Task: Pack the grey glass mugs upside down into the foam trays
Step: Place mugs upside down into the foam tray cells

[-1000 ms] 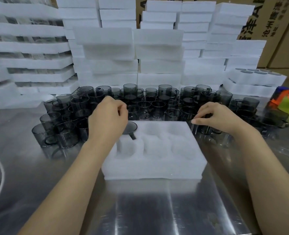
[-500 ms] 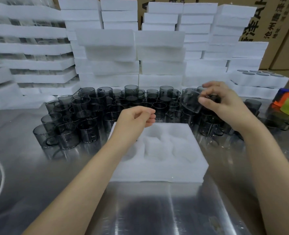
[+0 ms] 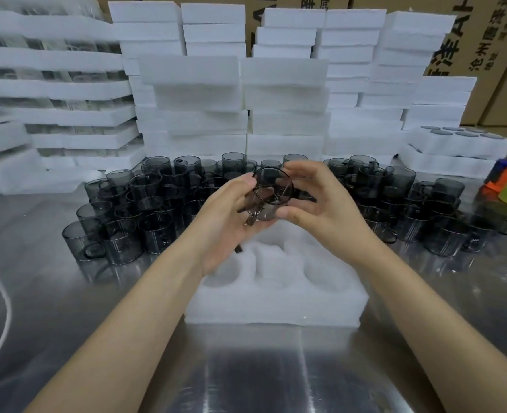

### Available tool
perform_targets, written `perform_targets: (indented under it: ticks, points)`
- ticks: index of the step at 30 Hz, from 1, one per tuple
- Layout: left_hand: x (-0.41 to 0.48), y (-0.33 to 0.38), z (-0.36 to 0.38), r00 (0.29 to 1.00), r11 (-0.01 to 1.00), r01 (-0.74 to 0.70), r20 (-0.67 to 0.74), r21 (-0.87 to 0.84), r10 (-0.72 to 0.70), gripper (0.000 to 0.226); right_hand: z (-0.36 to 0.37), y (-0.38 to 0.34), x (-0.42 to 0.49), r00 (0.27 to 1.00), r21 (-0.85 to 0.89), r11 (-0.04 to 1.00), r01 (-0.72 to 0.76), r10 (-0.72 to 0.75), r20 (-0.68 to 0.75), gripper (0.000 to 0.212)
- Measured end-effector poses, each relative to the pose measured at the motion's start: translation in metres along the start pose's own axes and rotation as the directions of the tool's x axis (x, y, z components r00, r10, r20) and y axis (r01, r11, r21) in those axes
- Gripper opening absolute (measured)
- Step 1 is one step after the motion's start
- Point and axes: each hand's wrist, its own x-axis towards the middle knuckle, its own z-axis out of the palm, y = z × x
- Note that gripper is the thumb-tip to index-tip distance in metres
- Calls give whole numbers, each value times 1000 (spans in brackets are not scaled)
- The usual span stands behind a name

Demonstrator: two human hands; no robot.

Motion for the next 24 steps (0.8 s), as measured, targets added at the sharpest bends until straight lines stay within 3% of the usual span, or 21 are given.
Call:
perform_targets:
  ticks: [2,4,8,13,16,18,24]
  points:
    - [1,1,-1,1000,999,1,-16,-46,-1,55,4,1,0,998,8,999,-37,37,-57,42]
    - [0,1,2,999,999,-46,-22,11,47,61,7,0,0,995,37,996,-81,83,-48,37]
    - [-4,-4,6,991,980,-74,-95,184,92,68,14,0,-2,993,-11,993,-116,115,-31,54]
    - [-3,6,-2,991,942,-106,-40,318,124,30,6,-1,2,972,99,975,-200,210,-104,60]
    - [-3,11,-13,960,719,-197,-19,666,280,20,5,3,1,960,-43,961,-273,269,-76,60]
    - [-3,8,-15,958,608,-192,14,771,286,21,9,7,-2,956,-165,942,-292,290,-37,65]
    - [-4,4,-15,976,564,-173,64,808,207,25,14,6,-4,977,-432,882,-188,213,10,64]
